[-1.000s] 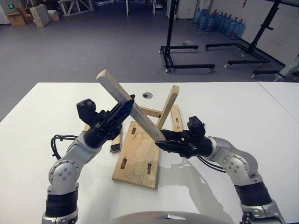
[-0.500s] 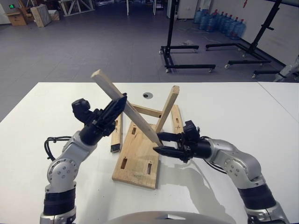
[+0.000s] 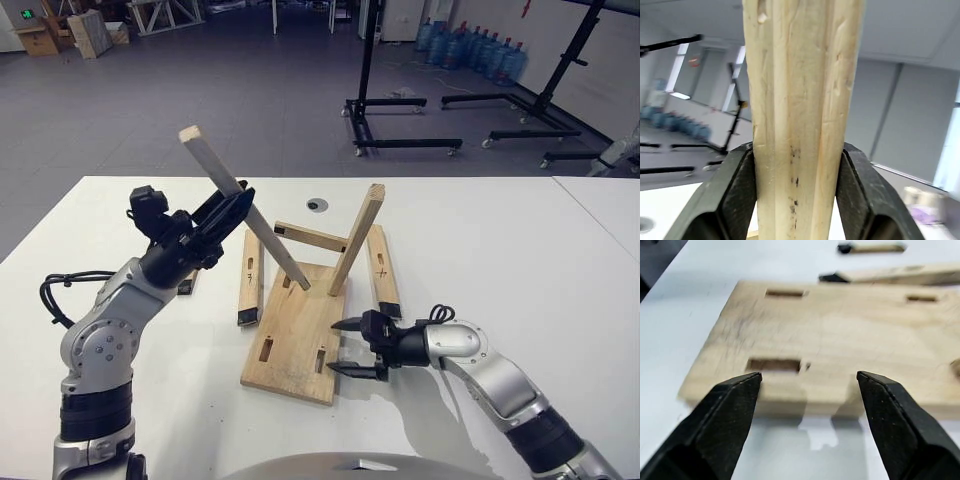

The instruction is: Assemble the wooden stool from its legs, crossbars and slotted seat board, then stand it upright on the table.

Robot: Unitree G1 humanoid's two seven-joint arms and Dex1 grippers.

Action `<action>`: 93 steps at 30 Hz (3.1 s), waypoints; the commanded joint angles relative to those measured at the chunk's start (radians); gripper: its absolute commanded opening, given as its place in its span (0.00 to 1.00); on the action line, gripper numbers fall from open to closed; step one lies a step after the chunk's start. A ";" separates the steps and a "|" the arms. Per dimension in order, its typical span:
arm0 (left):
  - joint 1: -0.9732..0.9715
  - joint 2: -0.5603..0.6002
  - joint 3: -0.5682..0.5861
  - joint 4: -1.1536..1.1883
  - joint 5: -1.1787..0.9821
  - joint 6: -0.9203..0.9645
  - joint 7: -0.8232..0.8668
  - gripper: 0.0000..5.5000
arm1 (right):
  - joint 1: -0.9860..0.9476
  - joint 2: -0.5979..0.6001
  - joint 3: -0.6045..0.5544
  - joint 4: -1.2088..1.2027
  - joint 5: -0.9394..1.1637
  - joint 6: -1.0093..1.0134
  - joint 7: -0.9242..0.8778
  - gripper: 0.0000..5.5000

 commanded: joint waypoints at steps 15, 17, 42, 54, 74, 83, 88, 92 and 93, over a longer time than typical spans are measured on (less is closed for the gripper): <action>0.051 -0.080 -0.055 -0.085 0.190 -0.136 0.081 0.37 | -0.220 0.014 -0.133 -0.056 0.161 0.121 0.055 0.64; 0.038 -0.080 -0.056 -0.071 0.193 -0.135 0.081 0.37 | -0.217 0.024 -0.038 -0.011 0.068 0.046 0.068 0.64; 0.003 -0.087 -0.048 -0.035 0.185 -0.121 0.069 0.37 | -0.327 -0.188 0.318 0.325 -0.465 -0.375 0.231 0.64; 0.057 -0.079 -0.112 0.053 0.286 -0.155 -0.017 0.37 | -0.265 -0.313 0.122 0.252 -0.205 -0.595 0.221 0.64; -0.101 -0.202 -0.156 0.438 0.315 -0.327 -0.292 0.37 | -0.259 -0.119 0.095 0.237 -0.295 -0.487 0.127 0.64; -0.276 -0.158 -0.163 0.695 0.390 -0.372 -0.469 0.37 | -0.239 -0.126 0.125 0.313 -0.313 -0.523 0.157 0.64; -0.390 -0.144 -0.162 0.919 0.427 -0.364 -0.590 0.37 | -0.247 -0.117 0.139 0.316 -0.315 -0.518 0.170 0.64; -0.474 -0.154 -0.130 1.033 0.417 -0.352 -0.652 0.37 | -0.262 -0.112 0.143 0.340 -0.324 -0.525 0.171 0.64; -0.492 -0.153 -0.124 1.071 0.424 -0.356 -0.665 0.37 | -0.266 -0.108 0.145 0.343 -0.324 -0.525 0.170 0.64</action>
